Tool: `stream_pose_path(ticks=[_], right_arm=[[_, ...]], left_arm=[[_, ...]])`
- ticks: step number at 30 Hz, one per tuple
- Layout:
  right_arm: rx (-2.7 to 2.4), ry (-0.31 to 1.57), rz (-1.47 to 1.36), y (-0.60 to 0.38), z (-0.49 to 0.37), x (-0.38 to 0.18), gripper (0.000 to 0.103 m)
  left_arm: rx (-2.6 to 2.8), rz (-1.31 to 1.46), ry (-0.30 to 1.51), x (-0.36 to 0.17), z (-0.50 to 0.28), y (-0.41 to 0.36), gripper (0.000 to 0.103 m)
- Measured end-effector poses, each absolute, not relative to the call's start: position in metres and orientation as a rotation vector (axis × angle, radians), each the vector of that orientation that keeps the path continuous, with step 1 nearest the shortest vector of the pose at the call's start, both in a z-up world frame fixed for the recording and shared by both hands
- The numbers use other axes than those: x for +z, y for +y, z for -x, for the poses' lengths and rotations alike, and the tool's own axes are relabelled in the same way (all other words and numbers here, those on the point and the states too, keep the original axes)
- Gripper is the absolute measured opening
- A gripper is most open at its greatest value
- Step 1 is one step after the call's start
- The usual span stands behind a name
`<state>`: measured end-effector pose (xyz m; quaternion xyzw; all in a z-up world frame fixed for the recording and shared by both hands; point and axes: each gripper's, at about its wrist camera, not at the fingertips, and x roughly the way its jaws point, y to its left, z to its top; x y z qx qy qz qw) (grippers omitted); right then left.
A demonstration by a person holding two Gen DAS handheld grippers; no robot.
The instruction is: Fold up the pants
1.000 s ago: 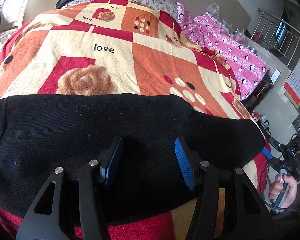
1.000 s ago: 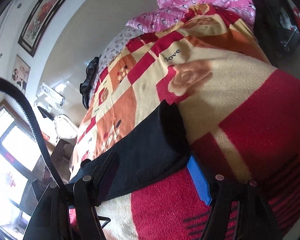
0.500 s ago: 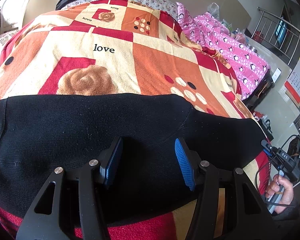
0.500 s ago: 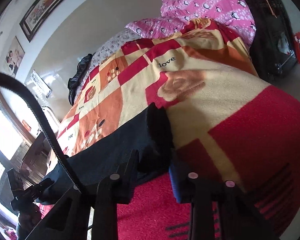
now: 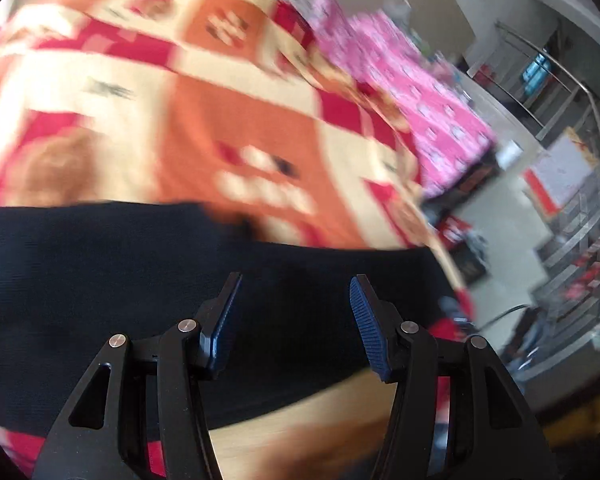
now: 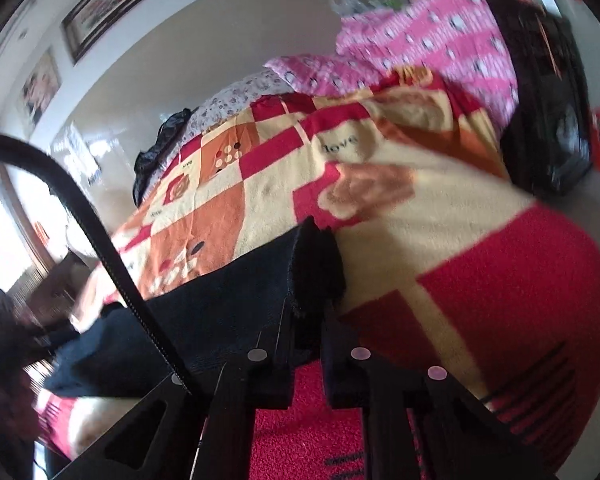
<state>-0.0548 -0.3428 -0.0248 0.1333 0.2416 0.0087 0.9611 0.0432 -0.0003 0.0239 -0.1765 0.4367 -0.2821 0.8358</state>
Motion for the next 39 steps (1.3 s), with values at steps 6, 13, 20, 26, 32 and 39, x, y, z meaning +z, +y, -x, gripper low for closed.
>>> stream_pose_path(ticks=[6,13,20,26,32,39], right_arm=[[-0.026,0.409,0.155,-0.277,0.062,-0.017,0.009],[-0.014,0.394,0.338,-0.243,0.06,-0.031,0.009],[0.01,0.366,0.419,-0.219,0.065,-0.036,0.009],[0.028,0.359,0.448,-0.208,0.065,-0.036,0.009],[0.052,0.336,0.479,-0.193,0.071,-0.035,0.009],[0.12,0.303,0.543,-0.164,0.077,-0.029,0.009]], left_arm=[[-0.77,0.371,1.087,0.034,-0.083,-0.104,0.054],[-0.88,0.157,1.202,0.047,-0.095,-0.184,0.054],[-0.824,-0.028,1.211,0.046,-0.088,-0.208,0.054],[-0.775,-0.053,1.197,0.036,-0.086,-0.2,0.052],[-0.753,0.007,1.201,0.031,-0.094,-0.18,0.014],[-0.789,0.135,1.145,0.036,-0.091,-0.119,0.013]])
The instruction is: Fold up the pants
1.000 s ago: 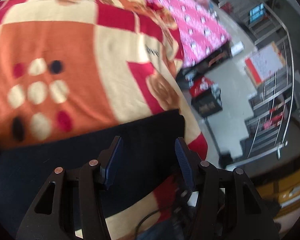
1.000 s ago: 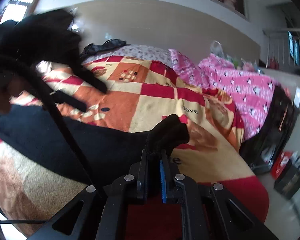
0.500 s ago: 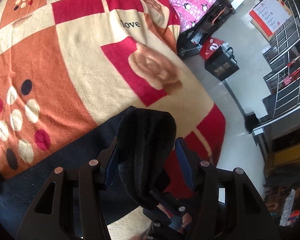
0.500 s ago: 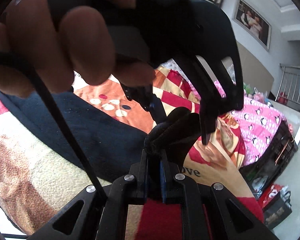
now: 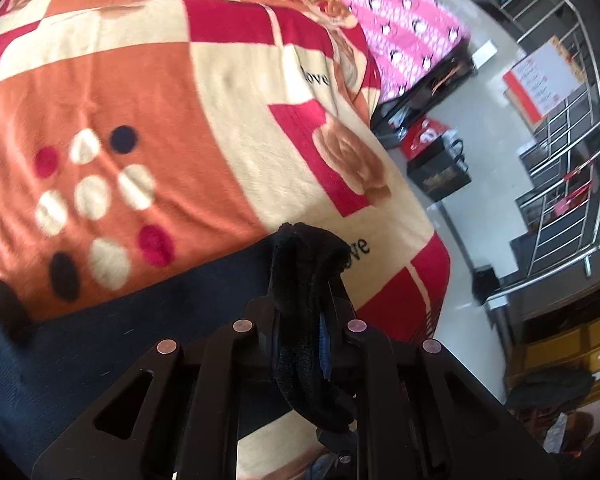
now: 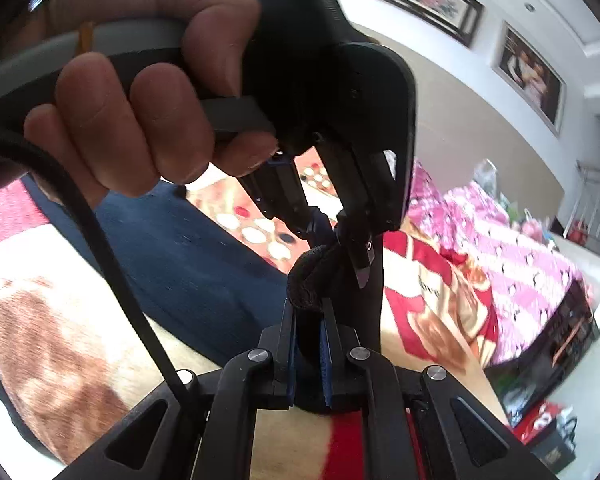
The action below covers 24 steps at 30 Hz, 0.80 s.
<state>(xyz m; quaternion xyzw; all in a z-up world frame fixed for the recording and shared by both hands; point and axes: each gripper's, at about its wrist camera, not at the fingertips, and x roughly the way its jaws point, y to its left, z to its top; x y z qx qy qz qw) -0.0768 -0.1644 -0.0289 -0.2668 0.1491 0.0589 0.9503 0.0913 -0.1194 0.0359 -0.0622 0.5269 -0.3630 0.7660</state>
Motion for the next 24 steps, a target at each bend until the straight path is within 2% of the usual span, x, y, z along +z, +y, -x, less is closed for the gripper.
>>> stream_pose_path(ticks=[8,24], right_arm=[[0.23,0.306,0.605,-0.11,0.071,-0.026,0.009],[0.357,0.321,0.632,-0.032,0.058,-0.017,0.009]], left_arm=[[-0.767,0.209,1.077,0.04,-0.088,-0.045,0.013],[-0.654,0.255,1.029,0.036,-0.089,0.042,0.013]])
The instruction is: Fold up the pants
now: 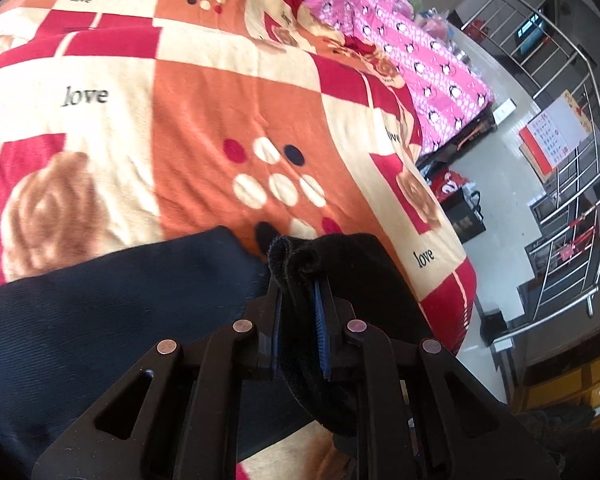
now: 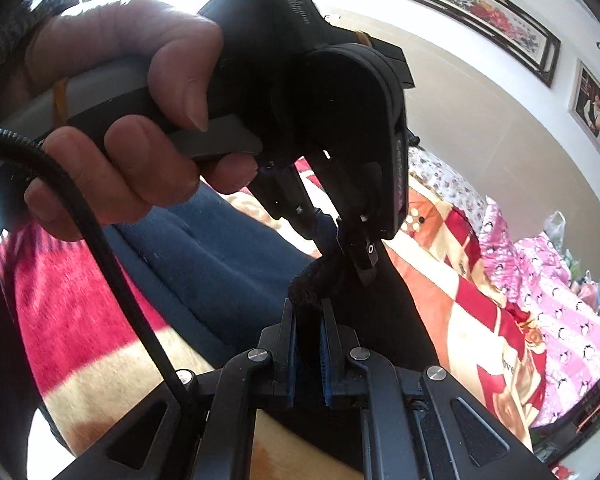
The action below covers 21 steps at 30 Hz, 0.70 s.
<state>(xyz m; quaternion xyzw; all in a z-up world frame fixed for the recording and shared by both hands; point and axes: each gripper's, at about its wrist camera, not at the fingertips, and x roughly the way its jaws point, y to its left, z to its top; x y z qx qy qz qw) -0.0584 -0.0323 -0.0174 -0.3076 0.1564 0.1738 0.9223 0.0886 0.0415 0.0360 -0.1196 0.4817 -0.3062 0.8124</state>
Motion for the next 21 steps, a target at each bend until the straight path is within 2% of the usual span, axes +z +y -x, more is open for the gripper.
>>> stream_pose_path(ticks=[12,21], right_arm=[[0.383,0.287,0.59,-0.014,0.056,0.011,0.009],[0.451,0.315,0.677,0.013,0.055,-0.008,0.009]], left_arm=[[-0.619,0.353,0.991,0.046,-0.091,0.076,0.013],[-0.571,0.373,0.948,0.062,-0.087,0.099,0.013]])
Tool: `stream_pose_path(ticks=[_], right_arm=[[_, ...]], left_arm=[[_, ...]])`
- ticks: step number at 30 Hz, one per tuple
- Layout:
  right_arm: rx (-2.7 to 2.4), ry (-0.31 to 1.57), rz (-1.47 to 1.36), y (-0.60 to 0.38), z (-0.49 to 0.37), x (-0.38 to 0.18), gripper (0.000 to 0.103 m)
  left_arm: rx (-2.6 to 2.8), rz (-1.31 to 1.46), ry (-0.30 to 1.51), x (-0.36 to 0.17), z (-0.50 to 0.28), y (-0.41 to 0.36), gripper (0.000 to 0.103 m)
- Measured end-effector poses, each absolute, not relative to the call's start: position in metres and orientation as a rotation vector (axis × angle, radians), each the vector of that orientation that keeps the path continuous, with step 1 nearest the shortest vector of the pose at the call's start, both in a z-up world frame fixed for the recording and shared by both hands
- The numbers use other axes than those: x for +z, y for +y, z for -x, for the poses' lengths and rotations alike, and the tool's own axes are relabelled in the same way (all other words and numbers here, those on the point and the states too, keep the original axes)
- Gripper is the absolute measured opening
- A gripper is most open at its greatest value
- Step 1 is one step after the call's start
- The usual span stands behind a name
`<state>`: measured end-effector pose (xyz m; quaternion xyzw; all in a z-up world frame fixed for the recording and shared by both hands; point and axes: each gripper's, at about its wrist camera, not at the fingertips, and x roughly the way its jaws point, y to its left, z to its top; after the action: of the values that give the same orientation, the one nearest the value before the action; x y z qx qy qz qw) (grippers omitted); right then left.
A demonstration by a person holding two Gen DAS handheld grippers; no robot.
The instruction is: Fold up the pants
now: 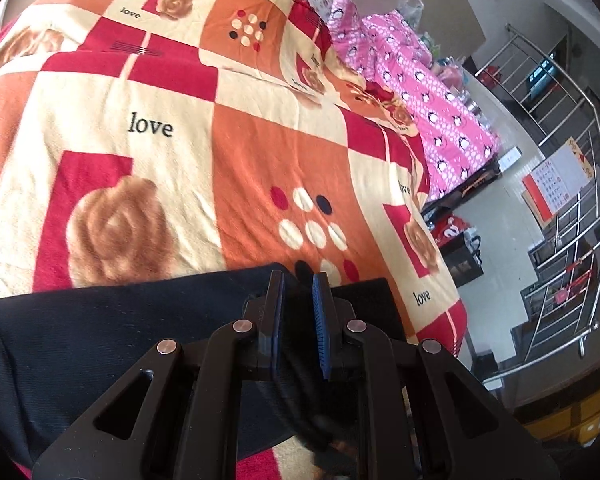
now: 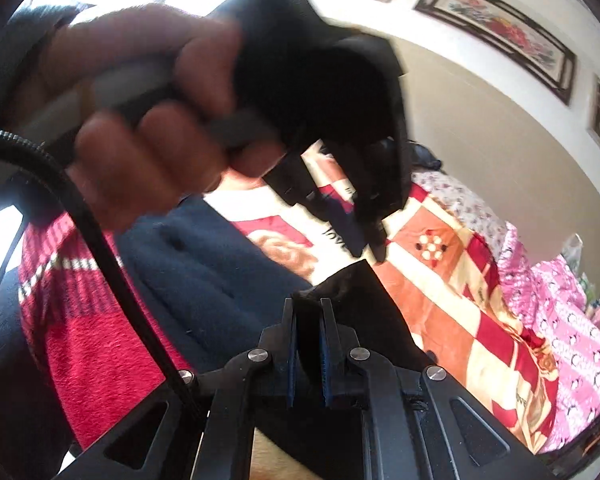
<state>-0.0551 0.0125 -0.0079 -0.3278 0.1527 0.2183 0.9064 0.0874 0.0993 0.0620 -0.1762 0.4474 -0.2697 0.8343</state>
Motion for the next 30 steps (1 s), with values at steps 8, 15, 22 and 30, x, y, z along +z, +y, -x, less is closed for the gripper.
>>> stream_pose_path(ticks=[8,15,22,30], right_arm=[[0.522,0.361,0.685,-0.003,0.07,-0.023,0.056],[0.533,0.284,0.422,-0.103,0.064,0.023,0.058],[0.738,0.638,0.357,-0.133,-0.048,0.017,0.058],[0.687,0.751,0.298,-0.136,-0.069,-0.018,0.061]], left_arm=[[-0.651,0.344,0.997,0.045,-0.087,0.057,0.013],[-0.539,0.321,1.021,0.0,-0.085,0.054,0.013],[-0.586,0.493,0.934,-0.018,-0.075,0.074,0.013],[-0.598,0.476,0.832,-0.02,-0.065,0.076,0.013]])
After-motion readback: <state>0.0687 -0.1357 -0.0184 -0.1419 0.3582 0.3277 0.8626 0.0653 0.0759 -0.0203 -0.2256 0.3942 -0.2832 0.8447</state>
